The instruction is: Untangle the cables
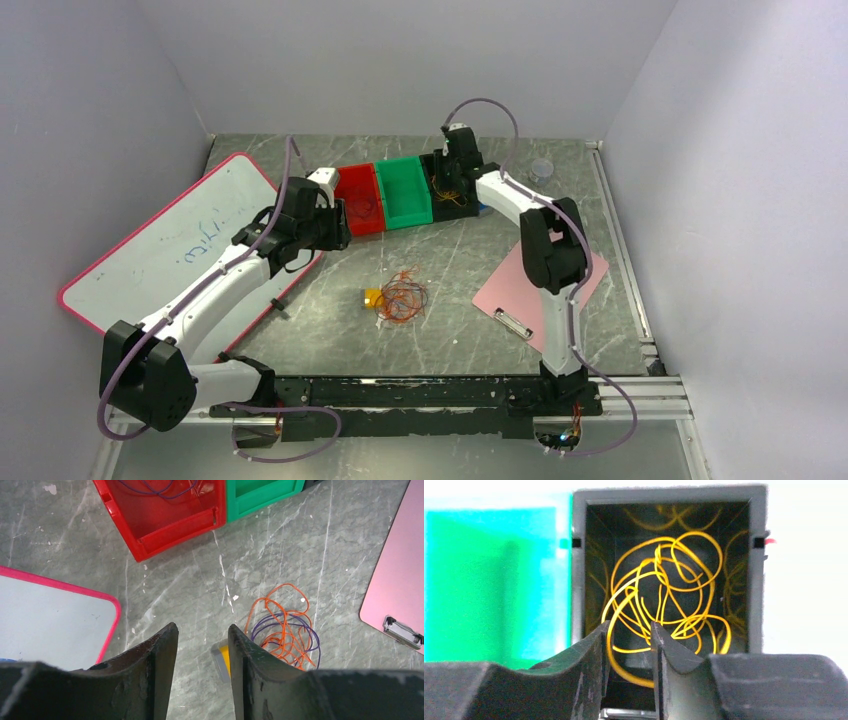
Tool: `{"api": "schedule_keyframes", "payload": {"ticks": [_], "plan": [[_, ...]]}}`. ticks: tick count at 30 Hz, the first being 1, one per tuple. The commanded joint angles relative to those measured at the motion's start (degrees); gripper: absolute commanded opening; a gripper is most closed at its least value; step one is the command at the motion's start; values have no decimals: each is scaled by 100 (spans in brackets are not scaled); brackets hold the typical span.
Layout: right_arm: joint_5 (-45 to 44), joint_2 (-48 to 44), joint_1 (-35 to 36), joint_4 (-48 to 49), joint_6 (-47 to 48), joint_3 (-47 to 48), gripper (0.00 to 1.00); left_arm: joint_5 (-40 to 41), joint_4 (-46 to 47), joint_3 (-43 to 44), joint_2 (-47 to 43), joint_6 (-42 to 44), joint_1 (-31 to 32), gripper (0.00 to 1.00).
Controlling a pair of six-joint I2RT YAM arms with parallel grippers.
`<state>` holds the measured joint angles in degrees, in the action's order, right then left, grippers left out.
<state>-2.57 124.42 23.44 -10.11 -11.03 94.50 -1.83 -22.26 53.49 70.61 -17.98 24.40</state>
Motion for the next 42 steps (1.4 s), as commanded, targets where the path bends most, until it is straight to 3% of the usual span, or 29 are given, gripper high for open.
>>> {"api": "schedule_keyframes", "payload": {"ticks": [1, 7, 15, 27, 42], "plan": [[-145, -661, -50, 75, 101, 104, 39, -212, 178, -41, -3, 51, -76, 47], [-234, -1051, -42, 59, 123, -34, 47, -213, 178, -51, -20, 54, -82, 48], [-293, -1482, -43, 74, 112, -350, 49, -225, 186, -57, -21, 56, -85, 47], [247, -1214, -47, -96, 80, -369, 40, -243, 179, -54, 12, 49, -85, 46], [-102, -156, -53, 226, -115, -262, 25, -211, 154, -41, 32, 50, -85, 45]]}}
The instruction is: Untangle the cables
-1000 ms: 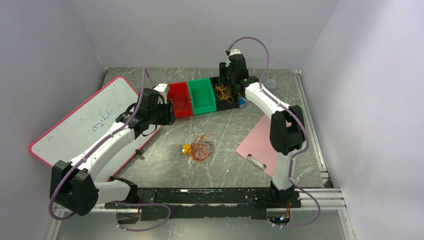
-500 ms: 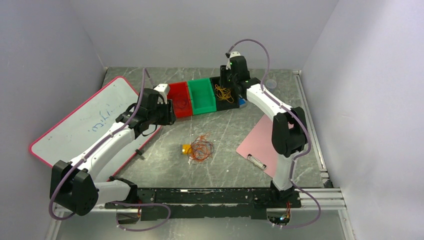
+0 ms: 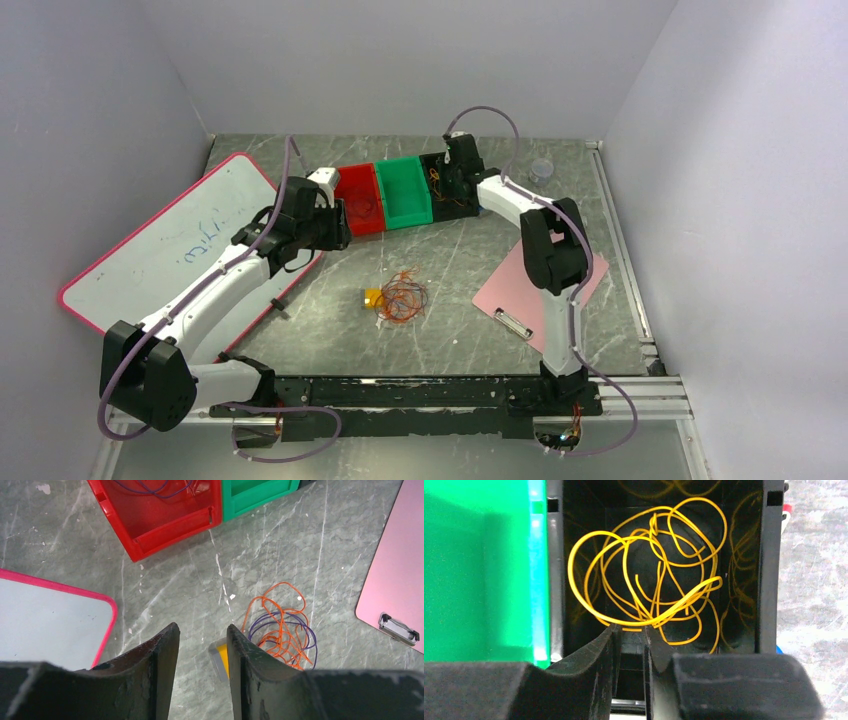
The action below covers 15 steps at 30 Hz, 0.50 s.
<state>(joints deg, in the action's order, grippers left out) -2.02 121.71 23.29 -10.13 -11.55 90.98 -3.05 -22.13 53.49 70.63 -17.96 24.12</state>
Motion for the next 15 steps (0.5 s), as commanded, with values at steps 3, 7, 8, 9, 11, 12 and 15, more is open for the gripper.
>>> {"api": "schedule_keyframes", "payload": {"ticks": [3, 7, 8, 9, 11, 12, 15], "plan": [[-175, 183, -34, 358, -97, -53, 22, -82, 142, -49, 21, 47, -56, 44], [-178, 287, -38, 454, -113, -214, 20, -106, 138, -24, 61, 47, -59, 44], [-173, 307, -35, 463, -110, -239, 19, -112, 139, -23, 71, 52, -58, 44], [-169, 328, -40, 468, -110, -262, 19, -108, 139, -23, 73, 52, -57, 44], [-167, 365, -35, 468, -99, -282, 19, -95, 139, -23, 75, 47, -56, 44], [-167, 377, -35, 468, -94, -295, 18, -86, 139, -28, 67, 53, -58, 44], [-184, 397, -35, 462, -63, -305, 18, -72, 129, -32, 65, 52, -66, 44]]}}
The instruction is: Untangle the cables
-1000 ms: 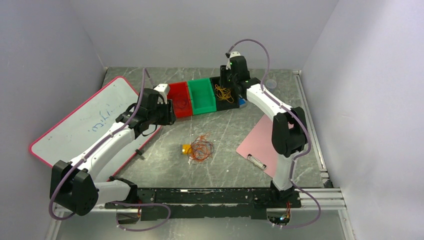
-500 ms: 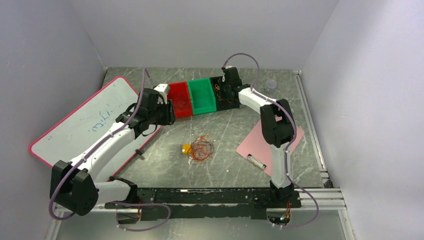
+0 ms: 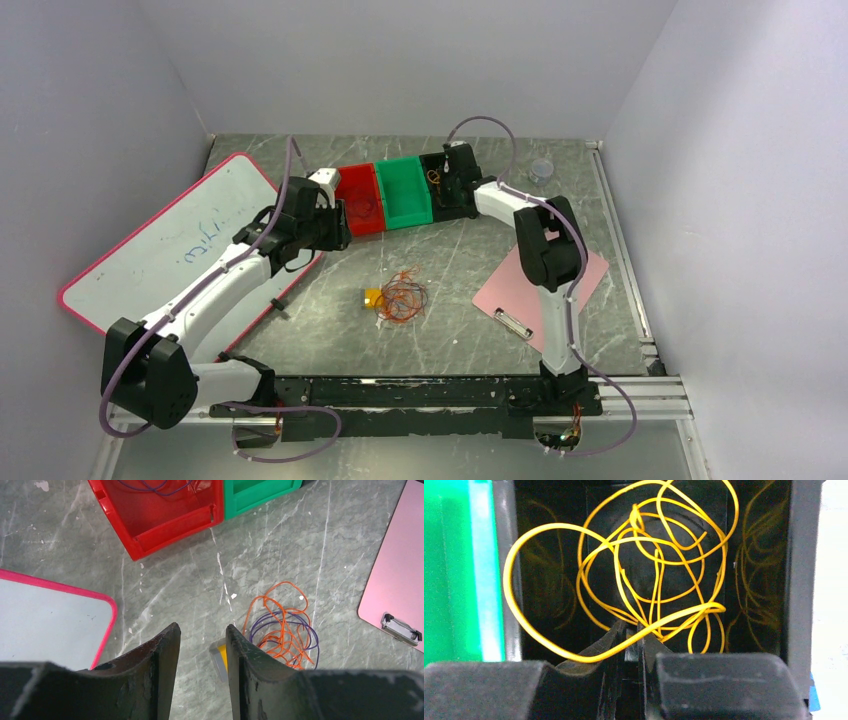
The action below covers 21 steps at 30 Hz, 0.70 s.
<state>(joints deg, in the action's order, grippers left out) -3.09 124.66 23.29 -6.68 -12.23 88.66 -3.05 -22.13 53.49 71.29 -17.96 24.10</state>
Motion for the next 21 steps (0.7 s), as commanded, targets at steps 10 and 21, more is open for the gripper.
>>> {"api": "schedule_keyframes", "payload": {"ticks": [10, 21], "plan": [[-189, -217, -38, 219, 84, -234, 21, -56, 121, -32, 17, 63, -63, 45], [-60, -1202, -47, 414, 200, -309, 30, -38, 112, -32, -22, 49, -64, 46]]}}
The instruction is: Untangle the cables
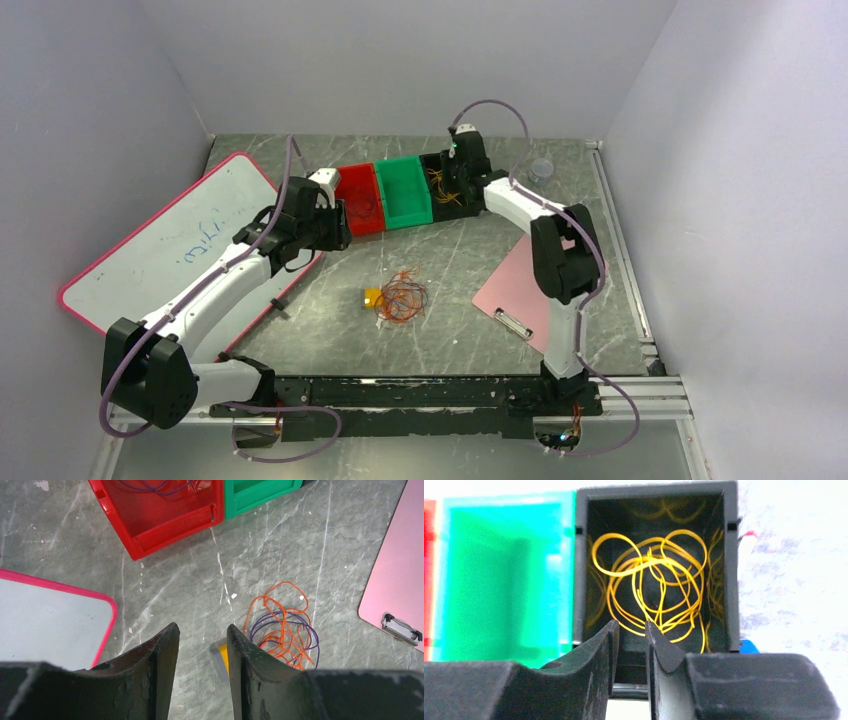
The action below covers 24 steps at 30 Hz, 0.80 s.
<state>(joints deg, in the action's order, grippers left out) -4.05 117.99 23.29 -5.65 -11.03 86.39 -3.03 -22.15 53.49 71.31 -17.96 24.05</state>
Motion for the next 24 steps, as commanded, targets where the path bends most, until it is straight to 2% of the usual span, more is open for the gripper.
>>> {"api": "schedule_keyframes", "payload": {"ticks": [1, 10, 24], "plan": [[56, -627, -36, 363, 75, -147, 31, -36, 115, -40, -35, 49, -61, 46], [94, -1616, -40, 897, 103, -727, 38, -49, 138, -50, -56, 47, -63, 47], [-50, -3140, -40, 1249, -144, -2004, 40, 27, 115, -41, -56, 10, -65, 48]]}}
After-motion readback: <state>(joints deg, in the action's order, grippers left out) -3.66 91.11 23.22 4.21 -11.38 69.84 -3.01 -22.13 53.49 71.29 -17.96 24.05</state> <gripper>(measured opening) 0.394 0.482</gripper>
